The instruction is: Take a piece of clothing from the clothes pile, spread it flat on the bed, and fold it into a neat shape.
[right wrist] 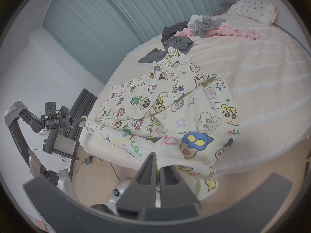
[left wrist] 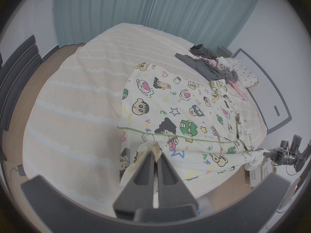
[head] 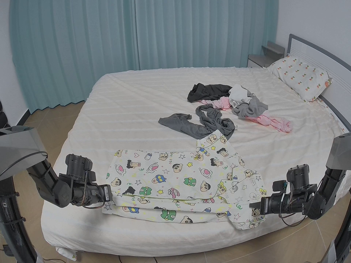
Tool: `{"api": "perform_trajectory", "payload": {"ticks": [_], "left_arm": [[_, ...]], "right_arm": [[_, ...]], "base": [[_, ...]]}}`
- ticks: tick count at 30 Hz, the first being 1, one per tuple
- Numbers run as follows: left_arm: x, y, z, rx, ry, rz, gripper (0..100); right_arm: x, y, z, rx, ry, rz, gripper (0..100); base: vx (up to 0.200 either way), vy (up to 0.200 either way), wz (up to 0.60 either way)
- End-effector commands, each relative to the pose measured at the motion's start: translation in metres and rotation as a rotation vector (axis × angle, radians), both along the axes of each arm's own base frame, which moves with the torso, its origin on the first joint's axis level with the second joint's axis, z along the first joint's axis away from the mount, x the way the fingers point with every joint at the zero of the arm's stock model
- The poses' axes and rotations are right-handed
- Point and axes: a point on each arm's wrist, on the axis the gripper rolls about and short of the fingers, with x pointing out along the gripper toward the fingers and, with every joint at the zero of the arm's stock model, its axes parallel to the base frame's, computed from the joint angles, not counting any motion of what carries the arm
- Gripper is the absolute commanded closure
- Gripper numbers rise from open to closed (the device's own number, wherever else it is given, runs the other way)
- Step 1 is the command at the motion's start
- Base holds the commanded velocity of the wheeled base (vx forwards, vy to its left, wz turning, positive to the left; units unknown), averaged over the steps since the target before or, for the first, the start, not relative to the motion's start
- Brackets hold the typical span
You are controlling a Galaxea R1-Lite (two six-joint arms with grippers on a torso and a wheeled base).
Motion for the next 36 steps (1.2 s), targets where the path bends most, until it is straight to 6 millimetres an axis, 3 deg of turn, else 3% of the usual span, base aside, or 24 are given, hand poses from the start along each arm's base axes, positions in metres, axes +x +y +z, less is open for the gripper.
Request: {"api": "perform_trajectory", "payload": {"ticks": [1, 10, 11, 12, 13, 23, 27, 29, 32, 33, 36], "left_arm": [[0.014, -0.002, -0.017, 0.009, 0.043, 0.005, 100], [0.033, -0.005, -0.022, -0.019, 0.069, 0.043, 100], [0.035, -0.005, -0.022, -0.024, 0.075, 0.05, 0], [0.037, -0.005, -0.021, -0.035, 0.078, 0.064, 0], [0.04, -0.006, -0.02, -0.05, 0.077, 0.082, 0], [0.044, -0.001, -0.011, -0.114, 0.062, 0.174, 0], [0.042, 0.003, 0.003, -0.101, 0.026, 0.196, 0], [0.035, 0.005, 0.029, -0.12, -0.027, 0.197, 0], [0.032, 0.004, 0.034, -0.123, -0.029, 0.191, 0], [0.015, -0.009, 0.049, -0.125, -0.001, 0.146, 0], [0.003, -0.025, 0.057, -0.146, 0.026, 0.136, 0]], "right_arm": [[0.017, 0.004, -0.006, 0.0, -0.017, -0.014, 100], [0.038, 0.008, -0.018, -0.023, -0.032, -0.042, 100], [0.04, 0.008, -0.02, -0.022, -0.032, -0.043, 100], [0.042, 0.009, -0.021, -0.021, -0.032, -0.044, 100], [0.044, 0.009, -0.022, -0.019, -0.031, -0.046, 0], [0.045, 0.002, -0.008, 0.033, -0.072, -0.116, 0], [0.044, -0.004, 0.002, 0.032, -0.125, -0.183, 0], [0.041, -0.007, 0.009, 0.052, -0.154, -0.232, 0], [0.04, -0.007, 0.01, 0.065, -0.153, -0.242, 0], [0.036, -0.007, 0.008, 0.11, -0.146, -0.28, 0], [0.033, -0.008, 0.001, 0.114, -0.125, -0.289, 0]], "base": [[0.0, 0.0, 0.0], [0.0, 0.0, 0.0], [0.0, 0.0, 0.0], [0.0, 0.0, 0.0], [0.0, 0.0, 0.0], [0.0, 0.0, 0.0], [0.0, 0.0, 0.0], [0.0, 0.0, 0.0], [0.0, 0.0, 0.0], [0.0, 0.0, 0.0], [0.0, 0.0, 0.0]]}}
